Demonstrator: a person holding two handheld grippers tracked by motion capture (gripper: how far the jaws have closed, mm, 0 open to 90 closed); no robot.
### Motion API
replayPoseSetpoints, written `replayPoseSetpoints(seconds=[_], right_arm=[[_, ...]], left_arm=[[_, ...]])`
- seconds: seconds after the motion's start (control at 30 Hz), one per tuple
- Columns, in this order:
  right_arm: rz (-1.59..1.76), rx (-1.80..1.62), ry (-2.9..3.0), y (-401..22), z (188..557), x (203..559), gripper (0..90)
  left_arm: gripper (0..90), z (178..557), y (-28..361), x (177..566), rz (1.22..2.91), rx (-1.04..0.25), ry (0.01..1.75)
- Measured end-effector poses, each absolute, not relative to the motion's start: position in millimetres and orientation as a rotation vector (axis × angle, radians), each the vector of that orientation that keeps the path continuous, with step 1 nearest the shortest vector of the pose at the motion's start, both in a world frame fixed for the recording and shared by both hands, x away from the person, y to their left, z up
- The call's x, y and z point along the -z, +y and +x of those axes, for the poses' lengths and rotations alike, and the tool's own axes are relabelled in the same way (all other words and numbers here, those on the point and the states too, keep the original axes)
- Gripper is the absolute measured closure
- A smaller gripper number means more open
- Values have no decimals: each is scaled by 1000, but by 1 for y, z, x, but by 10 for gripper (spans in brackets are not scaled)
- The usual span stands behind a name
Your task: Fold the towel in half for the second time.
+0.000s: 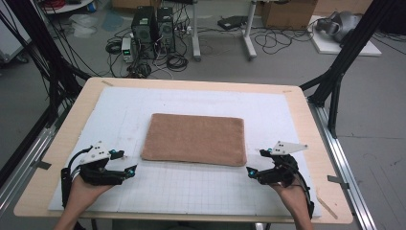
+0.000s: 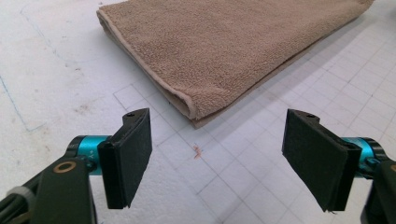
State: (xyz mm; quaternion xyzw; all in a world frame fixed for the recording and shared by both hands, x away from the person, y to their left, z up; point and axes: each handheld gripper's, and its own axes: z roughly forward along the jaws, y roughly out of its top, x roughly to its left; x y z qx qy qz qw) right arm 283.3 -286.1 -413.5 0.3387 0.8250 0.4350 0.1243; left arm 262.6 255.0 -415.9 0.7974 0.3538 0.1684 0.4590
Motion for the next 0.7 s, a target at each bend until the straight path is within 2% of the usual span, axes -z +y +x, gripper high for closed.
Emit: replayPoseSetpoints(seconds=[0.7], right_arm=[[1014,-1288,2375,-298,273,423,118]], left_arm=[[231,253,266,421,1939,-432,911]])
